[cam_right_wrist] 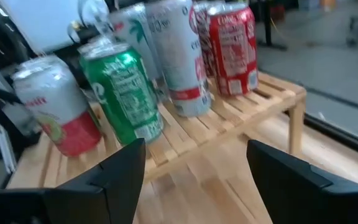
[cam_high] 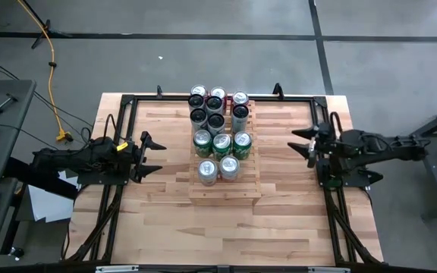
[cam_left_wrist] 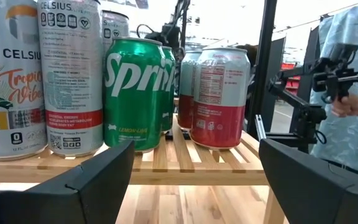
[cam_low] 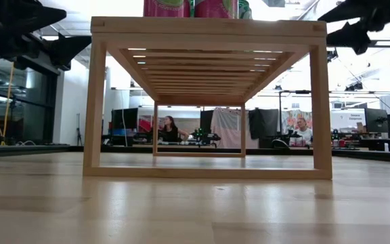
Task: Place canned beverage on shelf
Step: Return to home position
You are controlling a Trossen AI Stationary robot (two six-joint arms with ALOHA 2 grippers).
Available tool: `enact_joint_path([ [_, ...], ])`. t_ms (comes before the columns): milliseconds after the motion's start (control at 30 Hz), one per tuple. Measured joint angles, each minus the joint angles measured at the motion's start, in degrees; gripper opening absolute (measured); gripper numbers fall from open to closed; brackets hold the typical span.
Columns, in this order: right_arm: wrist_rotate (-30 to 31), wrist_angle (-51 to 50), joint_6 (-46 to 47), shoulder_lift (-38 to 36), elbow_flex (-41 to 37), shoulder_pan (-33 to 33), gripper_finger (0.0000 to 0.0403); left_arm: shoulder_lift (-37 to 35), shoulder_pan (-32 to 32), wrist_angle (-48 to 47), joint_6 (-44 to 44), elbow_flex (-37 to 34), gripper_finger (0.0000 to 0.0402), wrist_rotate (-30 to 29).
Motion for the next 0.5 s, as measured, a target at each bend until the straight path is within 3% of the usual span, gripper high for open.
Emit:
enact_joint_path([
  [233, -1.86, 13.80, -6.75, -9.20, -11.76, 0.00, 0.0264, 0.00, 0.00, -0.04, 0.02, 0.00, 0.0335, -0.08],
  [500, -8.67, 18.78, -8.61, -10.42, -14.49, 0.00, 0.0264, 0.00, 0.00, -0.23, 0.08, 0.00, 0.0335, -0.10],
])
